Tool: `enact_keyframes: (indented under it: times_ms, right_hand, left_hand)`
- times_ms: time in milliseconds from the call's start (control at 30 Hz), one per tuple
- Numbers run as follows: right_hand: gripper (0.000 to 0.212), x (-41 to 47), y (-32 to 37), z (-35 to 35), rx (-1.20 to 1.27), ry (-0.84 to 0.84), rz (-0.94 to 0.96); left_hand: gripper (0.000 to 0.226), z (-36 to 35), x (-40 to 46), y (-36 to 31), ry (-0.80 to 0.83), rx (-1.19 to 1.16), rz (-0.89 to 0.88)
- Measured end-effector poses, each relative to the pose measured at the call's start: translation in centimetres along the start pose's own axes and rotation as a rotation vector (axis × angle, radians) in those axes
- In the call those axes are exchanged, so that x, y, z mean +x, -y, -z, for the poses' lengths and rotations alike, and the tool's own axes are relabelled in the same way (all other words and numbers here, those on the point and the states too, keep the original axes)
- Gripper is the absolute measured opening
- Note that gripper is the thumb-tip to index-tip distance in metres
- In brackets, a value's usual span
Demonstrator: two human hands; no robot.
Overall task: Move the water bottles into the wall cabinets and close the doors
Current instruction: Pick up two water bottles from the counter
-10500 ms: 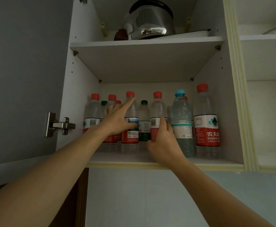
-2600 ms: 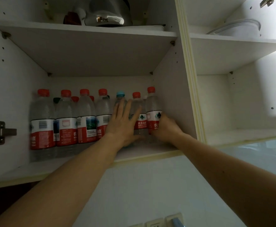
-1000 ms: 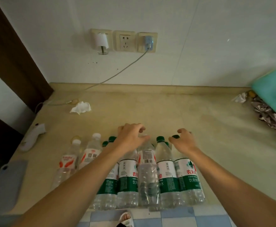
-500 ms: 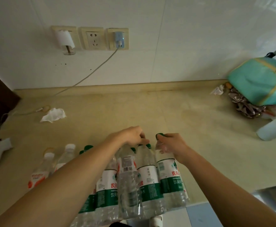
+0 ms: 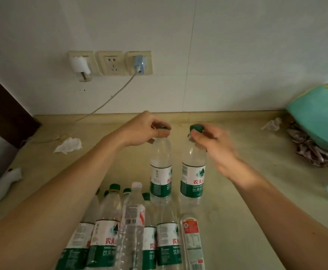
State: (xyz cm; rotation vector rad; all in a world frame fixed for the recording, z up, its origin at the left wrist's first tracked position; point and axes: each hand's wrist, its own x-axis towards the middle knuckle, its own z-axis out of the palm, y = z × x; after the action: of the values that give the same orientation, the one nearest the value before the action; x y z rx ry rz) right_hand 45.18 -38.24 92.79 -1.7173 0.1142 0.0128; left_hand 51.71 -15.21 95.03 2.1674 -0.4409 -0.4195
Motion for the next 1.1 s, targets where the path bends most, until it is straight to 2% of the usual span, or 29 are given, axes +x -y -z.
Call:
enact_keyframes:
  times_ms: [133, 300, 500, 633, 700, 800, 867, 1000, 1100]
  right_hand:
    - [0.025, 1.1, -0.8, 0.7, -0.122, 0.006, 0.112]
    - [0.024, 1.5, -2.7, 0.6, -0.206, -0.014, 0.127]
    - [0.031, 3.2, -2.7, 1.1, -0.338, 0.083, 0.135]
    - [0.032, 3.4, -3.4, 1.9, -0.330, 0.138, 0.143]
    - [0.038, 3.6, -4.1, 2.2, -0.317, 0.152, 0.150]
    - [0.067, 3.8, -6.3, 2.5, -0.286, 0.213, 0.069]
    - [0.085, 3.9, -8.1, 2.5, -0.271, 0.281, -0.045]
    - [0.090, 3.9, -12.0, 1.8, -0.280, 0.350, -0.103]
    - [0.080, 4.0, -13.7, 1.1, -0.178, 0.309, -0.076]
  left_hand:
    - [0.034, -1.3, 0.3, -0.8, -0.199, 0.166, -0.037]
    - [0.044, -4.6, 0.3, -0.5, -0.222, 0.372, -0.058]
    - [0.038, -5.3, 0.7, -0.8, -0.238, 0.342, -0.040]
    - [0.040, -5.7, 0.5, -0.3, -0.249, 0.247, -0.041]
    - [0.053, -6.1, 0.2, 0.2, -0.272, 0.182, -0.009]
    - [0.090, -7.7, -0.6, 1.8, -0.326, 0.055, 0.102]
    - [0.103, -9.3, -0.9, 3.1, -0.334, -0.045, 0.187]
    - [0.085, -12.4, -1.0, 5.5, -0.334, -0.178, 0.345]
    - [0.082, -13.7, -0.6, 6.8, -0.358, -0.243, 0.383]
